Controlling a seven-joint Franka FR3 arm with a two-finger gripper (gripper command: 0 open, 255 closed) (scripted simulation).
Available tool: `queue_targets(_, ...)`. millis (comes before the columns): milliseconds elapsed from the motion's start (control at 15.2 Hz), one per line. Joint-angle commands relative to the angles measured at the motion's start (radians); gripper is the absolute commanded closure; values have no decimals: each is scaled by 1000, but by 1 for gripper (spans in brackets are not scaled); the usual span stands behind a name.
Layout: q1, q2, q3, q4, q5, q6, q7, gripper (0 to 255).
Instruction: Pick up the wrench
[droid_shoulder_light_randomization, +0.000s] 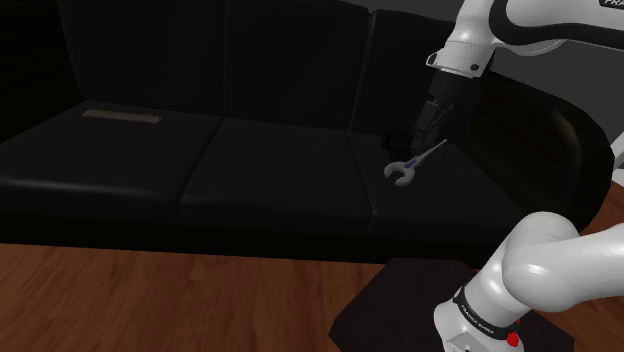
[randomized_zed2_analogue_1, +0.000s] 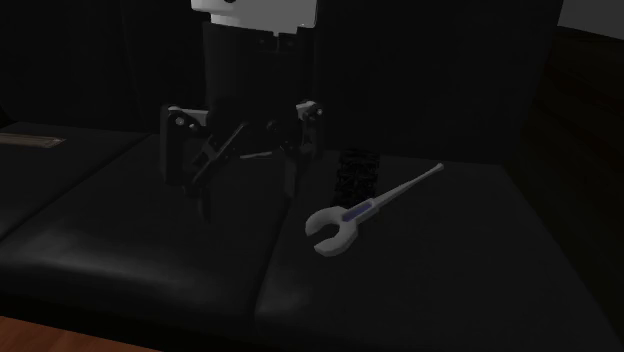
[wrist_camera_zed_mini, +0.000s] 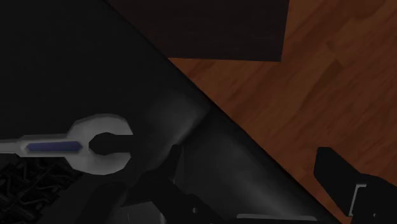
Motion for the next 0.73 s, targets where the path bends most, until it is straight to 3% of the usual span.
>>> queue_targets(0, 0, 0, 0, 0, 0, 0, 0, 0)
queue_targets(660, 80, -25, -207, -116, -347, 44, -637, 0)
